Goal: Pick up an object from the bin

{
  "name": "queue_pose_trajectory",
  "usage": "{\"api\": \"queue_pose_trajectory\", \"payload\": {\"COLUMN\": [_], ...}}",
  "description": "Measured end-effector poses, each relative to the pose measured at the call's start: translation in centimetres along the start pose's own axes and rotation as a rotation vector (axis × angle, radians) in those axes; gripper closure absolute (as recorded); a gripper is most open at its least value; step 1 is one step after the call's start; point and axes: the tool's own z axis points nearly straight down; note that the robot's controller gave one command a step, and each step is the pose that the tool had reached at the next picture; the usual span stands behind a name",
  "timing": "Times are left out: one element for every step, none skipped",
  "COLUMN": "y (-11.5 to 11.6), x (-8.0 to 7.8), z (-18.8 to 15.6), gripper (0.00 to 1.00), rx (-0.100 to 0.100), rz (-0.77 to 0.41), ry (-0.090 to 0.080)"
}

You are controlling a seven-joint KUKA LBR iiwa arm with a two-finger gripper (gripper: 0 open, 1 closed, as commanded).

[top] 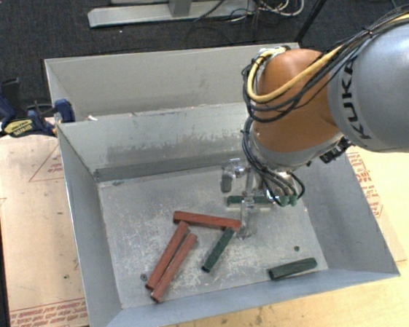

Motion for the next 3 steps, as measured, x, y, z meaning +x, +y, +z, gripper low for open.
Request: {"api": "queue_pose_trajectory", "payload": {"y": [0.0,-2.4,1.2], "x": [-0.2,0.0,-1.8], "z": [-0.4,4.5,9.7], "gripper": [0.0,0.0,0.0], "rx": [0.0,-0.001,0.003], "rz": [0.001,-0.045,-0.139], "ry": [-0.008,-0.015,-0.011]}}
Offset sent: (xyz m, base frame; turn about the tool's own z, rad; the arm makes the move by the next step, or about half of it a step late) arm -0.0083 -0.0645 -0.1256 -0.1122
